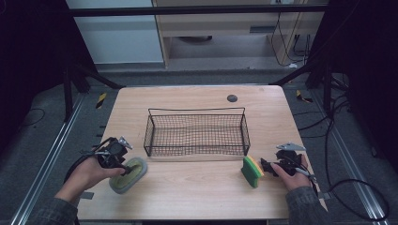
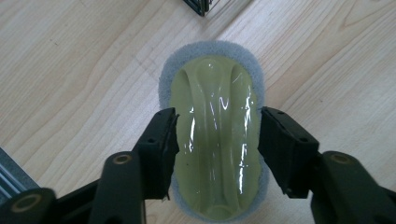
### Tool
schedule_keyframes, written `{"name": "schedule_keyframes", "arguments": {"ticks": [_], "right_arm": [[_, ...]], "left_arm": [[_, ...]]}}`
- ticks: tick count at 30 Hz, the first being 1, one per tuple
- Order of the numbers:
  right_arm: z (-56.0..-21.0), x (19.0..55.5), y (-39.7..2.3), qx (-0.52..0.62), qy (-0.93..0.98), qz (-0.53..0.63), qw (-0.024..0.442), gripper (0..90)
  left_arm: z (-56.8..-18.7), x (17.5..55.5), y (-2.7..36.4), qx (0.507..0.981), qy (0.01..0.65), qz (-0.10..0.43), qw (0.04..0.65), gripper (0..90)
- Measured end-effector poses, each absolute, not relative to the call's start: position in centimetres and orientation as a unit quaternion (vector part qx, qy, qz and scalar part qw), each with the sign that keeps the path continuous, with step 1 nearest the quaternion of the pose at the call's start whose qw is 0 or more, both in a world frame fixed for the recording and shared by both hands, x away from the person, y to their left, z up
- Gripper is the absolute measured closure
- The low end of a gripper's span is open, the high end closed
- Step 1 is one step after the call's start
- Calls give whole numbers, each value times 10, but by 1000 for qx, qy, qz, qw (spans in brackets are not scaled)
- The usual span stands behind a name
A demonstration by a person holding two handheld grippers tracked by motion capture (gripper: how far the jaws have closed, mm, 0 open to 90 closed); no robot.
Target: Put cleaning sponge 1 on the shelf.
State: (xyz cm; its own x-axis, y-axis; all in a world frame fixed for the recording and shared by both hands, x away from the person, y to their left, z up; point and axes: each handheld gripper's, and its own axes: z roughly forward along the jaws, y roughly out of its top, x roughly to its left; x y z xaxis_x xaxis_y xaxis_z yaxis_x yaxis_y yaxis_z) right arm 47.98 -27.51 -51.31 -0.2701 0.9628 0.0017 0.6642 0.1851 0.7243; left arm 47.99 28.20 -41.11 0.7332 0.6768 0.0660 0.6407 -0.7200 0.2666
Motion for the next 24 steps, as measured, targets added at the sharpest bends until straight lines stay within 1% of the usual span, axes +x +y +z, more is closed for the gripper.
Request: {"name": "schedule_keyframes", "arguments": {"ticks": [5,15,16,17,18,20,24], "right_arm": [[-513,480,-275,555,732,315,238,4],[-513,480,-275,555,733,315,237,4],[-513,480,-275,555,733,315,237,4],[-513,480,-275,555,733,314,238,4],[-513,480,-275,555,733,314,238,4],[-513,480,-275,556,732,314,237,4],[-513,480,-275,556,732,314,237,4]], "left_arm": [[-417,482,281,924,360,75,107,524],[-430,489,282,921,372,66,100,580],[-432,489,281,922,370,65,99,602],[-432,489,281,921,370,66,100,667],[-432,489,282,921,370,64,101,667],[-431,488,283,920,370,74,101,699],[-420,483,291,916,372,91,118,703]]}}
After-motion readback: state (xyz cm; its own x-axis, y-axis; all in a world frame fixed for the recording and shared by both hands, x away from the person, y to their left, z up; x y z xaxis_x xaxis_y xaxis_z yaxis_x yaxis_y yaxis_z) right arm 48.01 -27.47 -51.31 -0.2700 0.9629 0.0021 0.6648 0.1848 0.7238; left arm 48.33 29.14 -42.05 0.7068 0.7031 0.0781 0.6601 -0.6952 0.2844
